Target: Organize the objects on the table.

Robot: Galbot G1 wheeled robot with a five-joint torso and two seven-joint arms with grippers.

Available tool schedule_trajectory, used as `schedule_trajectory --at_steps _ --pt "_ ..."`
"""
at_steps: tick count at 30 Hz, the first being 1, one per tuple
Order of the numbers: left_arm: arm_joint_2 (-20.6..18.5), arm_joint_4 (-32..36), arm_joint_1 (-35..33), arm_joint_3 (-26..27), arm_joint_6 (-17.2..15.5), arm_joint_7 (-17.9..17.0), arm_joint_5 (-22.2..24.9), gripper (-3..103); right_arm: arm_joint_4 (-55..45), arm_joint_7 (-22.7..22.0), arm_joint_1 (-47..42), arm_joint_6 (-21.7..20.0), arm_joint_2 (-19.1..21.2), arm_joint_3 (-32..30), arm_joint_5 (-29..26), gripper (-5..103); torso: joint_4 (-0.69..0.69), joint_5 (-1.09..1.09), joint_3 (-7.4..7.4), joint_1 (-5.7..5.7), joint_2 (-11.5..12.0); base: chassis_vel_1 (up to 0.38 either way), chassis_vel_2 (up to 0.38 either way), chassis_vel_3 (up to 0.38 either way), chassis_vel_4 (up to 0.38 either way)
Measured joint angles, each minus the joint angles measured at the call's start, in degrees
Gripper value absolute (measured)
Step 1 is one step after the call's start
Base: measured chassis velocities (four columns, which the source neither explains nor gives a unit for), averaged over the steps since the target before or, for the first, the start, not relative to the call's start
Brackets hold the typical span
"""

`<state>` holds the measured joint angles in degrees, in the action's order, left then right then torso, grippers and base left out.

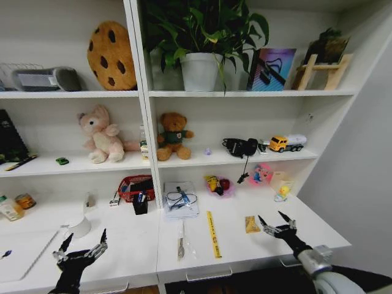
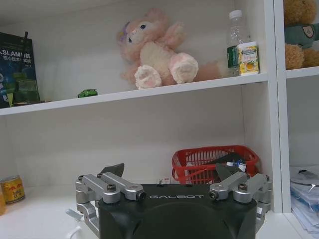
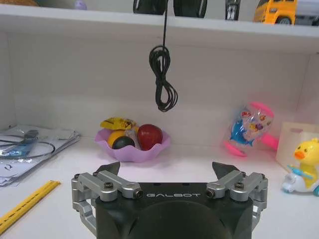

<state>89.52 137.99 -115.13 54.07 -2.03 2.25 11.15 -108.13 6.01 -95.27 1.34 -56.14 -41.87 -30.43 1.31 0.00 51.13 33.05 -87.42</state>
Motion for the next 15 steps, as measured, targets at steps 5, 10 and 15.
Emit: schedule_trajectory --at_steps 5,10,15 --pt "0.01 0.0 0.0 -0.02 0.0 0.02 0.0 100 2.54 -3.18 5.07 -1.73 -1.33 4.7 0.67 97 -0.01 0.0 0.0 0.01 0.01 0.0 0.0 0.0 0.0" --pt "0.01 0.0 0.0 -0.02 0.0 0.02 0.0 100 4.52 -6.81 8.85 -4.36 -1.15 8.14 -0.77 84 -0.02 0.0 0.01 0.01 0.0 0.0 0.0 0.0 0.0" --pt "0.01 0.0 0.0 -0.02 0.0 0.02 0.0 100 4.08 -8.7 9.38 -6.45 -0.91 9.01 -1.77 68 -0.01 -0.01 0.0 0.01 0.0 0.0 0.0 0.0 0.0"
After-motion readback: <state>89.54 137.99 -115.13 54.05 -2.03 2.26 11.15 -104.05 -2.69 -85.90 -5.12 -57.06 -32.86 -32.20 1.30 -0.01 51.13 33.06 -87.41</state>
